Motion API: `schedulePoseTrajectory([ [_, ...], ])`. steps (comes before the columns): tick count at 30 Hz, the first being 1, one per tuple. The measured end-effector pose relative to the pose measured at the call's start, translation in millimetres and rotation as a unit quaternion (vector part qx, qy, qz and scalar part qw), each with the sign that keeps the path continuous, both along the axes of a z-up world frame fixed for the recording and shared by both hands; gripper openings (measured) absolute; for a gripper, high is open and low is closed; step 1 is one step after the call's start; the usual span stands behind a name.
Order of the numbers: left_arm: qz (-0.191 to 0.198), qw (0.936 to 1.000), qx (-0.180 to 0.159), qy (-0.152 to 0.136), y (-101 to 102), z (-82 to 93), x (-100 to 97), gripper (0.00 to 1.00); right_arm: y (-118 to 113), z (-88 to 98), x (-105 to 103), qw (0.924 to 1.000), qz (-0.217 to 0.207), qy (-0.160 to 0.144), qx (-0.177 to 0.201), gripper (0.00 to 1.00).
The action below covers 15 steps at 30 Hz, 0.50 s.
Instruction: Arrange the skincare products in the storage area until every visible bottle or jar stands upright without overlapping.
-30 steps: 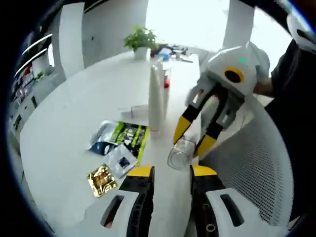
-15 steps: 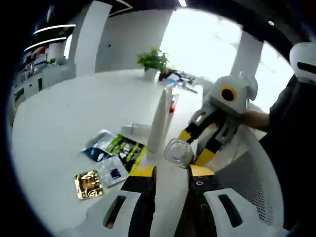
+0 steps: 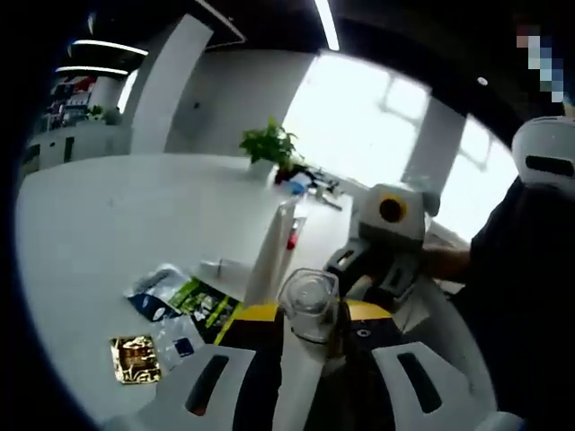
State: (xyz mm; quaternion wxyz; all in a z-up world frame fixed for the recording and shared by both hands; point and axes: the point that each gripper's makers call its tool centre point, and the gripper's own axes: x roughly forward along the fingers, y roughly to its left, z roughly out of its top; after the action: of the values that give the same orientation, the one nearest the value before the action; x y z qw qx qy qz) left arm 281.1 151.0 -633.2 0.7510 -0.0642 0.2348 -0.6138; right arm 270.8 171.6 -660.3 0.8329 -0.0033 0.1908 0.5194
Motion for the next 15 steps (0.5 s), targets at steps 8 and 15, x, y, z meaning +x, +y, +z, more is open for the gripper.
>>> schedulePoseTrajectory([
  [8, -0.006, 0.9998, -0.017, 0.006, -5.4, 6.2, -1.8, 0.21, 0.2, 8.4, -1.4, 0.9977, -0.008, 0.035, 0.057, 0.19],
  [15, 0.006, 0.9987, -0.036, 0.034, -10.6, 11.7, 2.2, 0.20, -1.5, 14.3, 0.2, 0.9932, -0.017, 0.060, 0.098, 0.19],
])
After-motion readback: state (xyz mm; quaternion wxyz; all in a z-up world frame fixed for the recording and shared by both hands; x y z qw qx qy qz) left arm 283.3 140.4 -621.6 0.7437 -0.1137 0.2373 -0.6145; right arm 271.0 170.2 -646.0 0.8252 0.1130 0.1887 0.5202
